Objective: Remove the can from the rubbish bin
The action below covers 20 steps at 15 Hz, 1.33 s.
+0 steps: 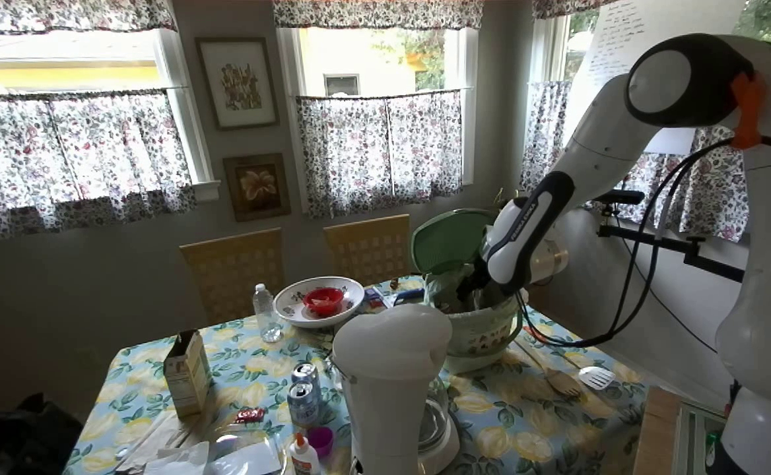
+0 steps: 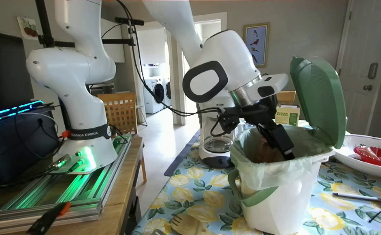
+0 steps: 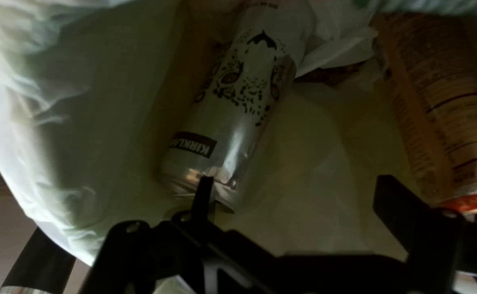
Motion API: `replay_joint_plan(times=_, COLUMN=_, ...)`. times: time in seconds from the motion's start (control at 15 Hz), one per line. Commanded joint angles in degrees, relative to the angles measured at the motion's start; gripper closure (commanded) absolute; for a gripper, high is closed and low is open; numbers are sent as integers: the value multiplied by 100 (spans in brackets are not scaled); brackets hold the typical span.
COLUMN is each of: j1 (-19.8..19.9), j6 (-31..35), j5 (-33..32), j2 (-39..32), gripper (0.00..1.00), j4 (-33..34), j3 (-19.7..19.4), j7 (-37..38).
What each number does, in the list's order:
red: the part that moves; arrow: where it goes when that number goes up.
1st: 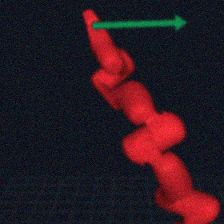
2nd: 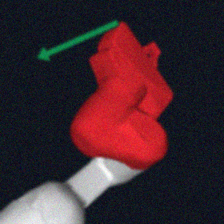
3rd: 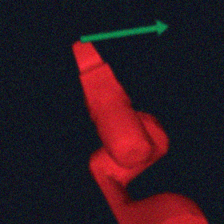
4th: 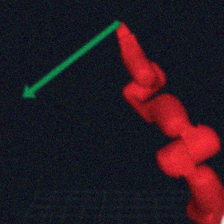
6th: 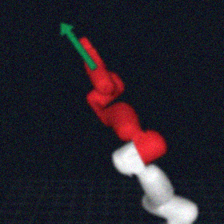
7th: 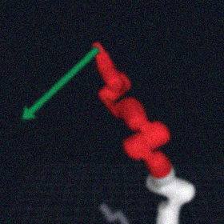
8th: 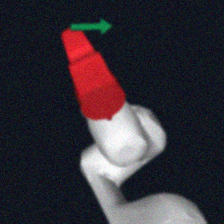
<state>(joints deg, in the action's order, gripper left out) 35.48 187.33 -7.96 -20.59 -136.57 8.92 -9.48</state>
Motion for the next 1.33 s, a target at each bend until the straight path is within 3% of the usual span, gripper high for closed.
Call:
replay_joint_plan(times=0.0, j1=476, j6=-66, j5=-73, j2=-208, gripper=0, j4=130, j3=454, j7=-66)
replay_joint_plan(times=0.2, j1=898, j6=-84, j5=-89, j2=-181, gripper=0, j4=99, j3=909, j7=-79)
replay_joint_plan(times=0.4, j1=1055, j6=28, j5=-130, j2=-96, gripper=0, j4=85, j3=1059, j7=-157)
replay_joint_plan(times=1.0, j1=448, j6=-58, j5=-81, j2=-227, gripper=0, j4=319, j3=148, j7=-507)
replay_joint_plan(times=1.27, j1=302, j6=-85, j5=-74, j2=-274, gripper=0, j4=343, j3=52, j7=-551)
